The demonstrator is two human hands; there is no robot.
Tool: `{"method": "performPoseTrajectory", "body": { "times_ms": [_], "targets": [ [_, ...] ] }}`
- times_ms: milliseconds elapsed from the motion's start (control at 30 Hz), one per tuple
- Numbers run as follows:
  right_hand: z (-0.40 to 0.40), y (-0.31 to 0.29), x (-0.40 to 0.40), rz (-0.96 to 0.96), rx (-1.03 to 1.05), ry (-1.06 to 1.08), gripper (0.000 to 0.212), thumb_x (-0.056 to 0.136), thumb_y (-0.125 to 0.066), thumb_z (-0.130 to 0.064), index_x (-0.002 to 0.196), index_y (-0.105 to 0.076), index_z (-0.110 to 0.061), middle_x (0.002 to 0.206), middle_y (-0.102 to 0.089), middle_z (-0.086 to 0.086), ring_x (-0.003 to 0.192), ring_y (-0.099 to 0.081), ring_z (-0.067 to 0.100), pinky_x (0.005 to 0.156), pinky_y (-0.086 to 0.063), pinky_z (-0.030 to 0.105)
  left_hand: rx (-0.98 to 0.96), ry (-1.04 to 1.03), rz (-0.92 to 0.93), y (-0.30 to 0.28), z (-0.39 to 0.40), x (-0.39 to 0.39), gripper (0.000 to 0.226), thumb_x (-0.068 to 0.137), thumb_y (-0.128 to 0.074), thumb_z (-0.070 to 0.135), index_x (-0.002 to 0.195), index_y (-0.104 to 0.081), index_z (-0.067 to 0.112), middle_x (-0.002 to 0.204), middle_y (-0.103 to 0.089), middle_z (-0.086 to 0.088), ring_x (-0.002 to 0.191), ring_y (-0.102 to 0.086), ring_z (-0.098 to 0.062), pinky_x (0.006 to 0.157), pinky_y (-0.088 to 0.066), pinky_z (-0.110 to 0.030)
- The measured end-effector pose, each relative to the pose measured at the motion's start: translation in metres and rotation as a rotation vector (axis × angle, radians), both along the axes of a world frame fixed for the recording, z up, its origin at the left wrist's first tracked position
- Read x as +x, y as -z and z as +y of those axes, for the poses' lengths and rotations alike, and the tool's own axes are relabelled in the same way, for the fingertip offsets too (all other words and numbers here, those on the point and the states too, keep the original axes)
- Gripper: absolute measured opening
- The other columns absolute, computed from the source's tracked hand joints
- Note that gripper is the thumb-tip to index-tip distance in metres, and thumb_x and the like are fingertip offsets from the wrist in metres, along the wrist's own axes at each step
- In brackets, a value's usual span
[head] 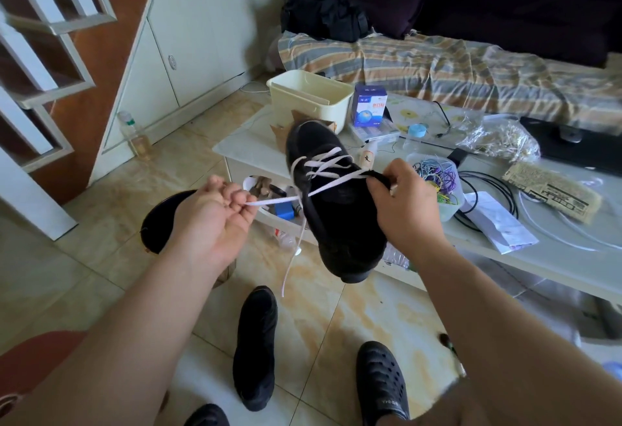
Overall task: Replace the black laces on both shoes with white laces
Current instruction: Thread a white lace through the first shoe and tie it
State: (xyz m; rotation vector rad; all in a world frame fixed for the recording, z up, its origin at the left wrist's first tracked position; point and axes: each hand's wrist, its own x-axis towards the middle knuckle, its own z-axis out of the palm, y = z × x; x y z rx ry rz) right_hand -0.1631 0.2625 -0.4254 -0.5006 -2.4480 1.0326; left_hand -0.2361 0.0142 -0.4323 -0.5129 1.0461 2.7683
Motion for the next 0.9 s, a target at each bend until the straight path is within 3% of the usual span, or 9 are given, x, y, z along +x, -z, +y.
{"method": "performPoseTrajectory", "body": {
  "times_ms": [100, 300, 400, 500, 567, 667, 733, 800, 900],
  "targets": [
    [-0.003, -0.001, 0.001, 0.008, 0.072, -0.028, 0.023, 0.099, -0.062, -0.033, 0.093, -0.055, -0.012, 0.079, -0.06, 0.001, 0.079, -0.054, 0.029, 0.066, -0.042, 0.037, 0.05, -0.034, -0.004, 0.001, -0.003, -0.01, 0.039, 0.109, -0.032, 0.006, 0.078, -0.049, 0.024, 0.053, -0.04, 0.008, 0.043, -0.041, -0.01, 0.049, -0.046, -0.019],
    [0.001, -0.006, -0.002, 0.034, 0.129, -0.045, 0.018, 0.095, -0.066, -0.026, 0.09, -0.056, -0.011, 0.075, -0.058, 0.001, 0.078, -0.055, 0.031, 0.063, -0.039, 0.036, 0.099, -0.053, 0.0, 0.0, -0.008, -0.02, 0.039, 0.11, -0.037, 0.013, 0.074, -0.046, 0.025, 0.053, -0.037, 0.009, 0.041, -0.036, -0.008, 0.041, -0.033, -0.018],
    [-0.003, -0.006, 0.0, 0.061, 0.1, -0.072, 0.019, 0.094, -0.068, -0.03, 0.089, -0.057, -0.015, 0.074, -0.06, -0.002, 0.076, -0.059, 0.027, 0.063, -0.043, 0.033, -0.059, 0.023, -0.035, 0.005, 0.0, -0.009, 0.034, 0.112, -0.038, 0.017, 0.08, -0.047, 0.021, 0.058, -0.037, 0.009, 0.044, -0.031, -0.007, 0.041, -0.028, -0.018],
    [-0.009, -0.007, 0.004, 0.08, 0.022, -0.107, 0.02, 0.095, -0.07, -0.034, 0.091, -0.059, -0.018, 0.07, -0.06, -0.009, 0.065, -0.058, 0.017, 0.06, -0.042, 0.03, -0.313, 0.202, -0.178, 0.011, 0.016, 0.007, 0.031, 0.111, -0.048, 0.036, 0.087, -0.058, 0.019, 0.061, -0.037, 0.009, 0.047, -0.024, -0.008, 0.045, -0.025, -0.019],
    [-0.015, -0.007, 0.006, 0.078, -0.024, -0.137, 0.019, 0.095, -0.071, -0.035, 0.092, -0.06, -0.02, 0.07, -0.06, -0.01, 0.057, -0.055, 0.011, 0.057, -0.043, 0.029, -0.343, 0.37, -0.297, 0.009, 0.024, 0.016, 0.05, 0.106, -0.047, 0.058, 0.086, -0.069, 0.018, 0.059, -0.046, 0.009, 0.045, -0.023, -0.007, 0.038, -0.026, -0.02],
    [-0.022, -0.006, 0.008, 0.081, -0.129, -0.187, 0.013, 0.098, -0.069, -0.035, 0.094, -0.061, -0.027, 0.082, -0.065, -0.014, 0.068, -0.061, 0.008, 0.06, -0.049, 0.026, -0.323, 0.575, -0.349, 0.008, 0.028, 0.024, 0.08, 0.094, -0.038, 0.083, 0.062, -0.068, 0.017, 0.056, -0.044, 0.007, 0.043, -0.022, -0.006, 0.034, -0.022, -0.019],
    [-0.026, -0.005, 0.009, 0.063, -0.192, -0.218, 0.014, 0.1, -0.065, -0.037, 0.093, -0.056, -0.029, 0.086, -0.064, -0.013, 0.073, -0.059, 0.006, 0.065, -0.048, 0.024, -0.281, 0.53, -0.329, 0.01, 0.028, 0.024, 0.077, 0.092, -0.039, 0.085, 0.071, -0.069, 0.018, 0.058, -0.044, 0.007, 0.043, -0.022, -0.006, 0.036, -0.022, -0.018],
    [-0.031, -0.005, 0.008, 0.036, -0.295, -0.234, 0.018, 0.101, -0.062, -0.039, 0.094, -0.054, -0.025, 0.087, -0.063, -0.004, 0.079, -0.058, 0.012, 0.071, -0.051, 0.034, -0.235, 0.443, -0.275, 0.005, 0.028, 0.025, 0.068, 0.093, -0.042, 0.082, 0.094, -0.071, 0.021, 0.063, -0.053, 0.006, 0.046, -0.024, -0.007, 0.043, -0.024, -0.018],
    [-0.041, -0.007, 0.007, 0.042, -0.678, -0.225, 0.022, 0.09, -0.06, -0.039, 0.097, -0.058, -0.019, 0.09, -0.06, 0.01, 0.086, -0.058, 0.022, 0.077, -0.052, 0.045, -0.169, 0.38, -0.182, -0.008, 0.029, 0.03, 0.055, 0.099, -0.044, 0.073, 0.107, -0.072, 0.026, 0.077, -0.074, 0.003, 0.046, -0.056, -0.009, 0.047, -0.046, -0.019]
  ]
}}
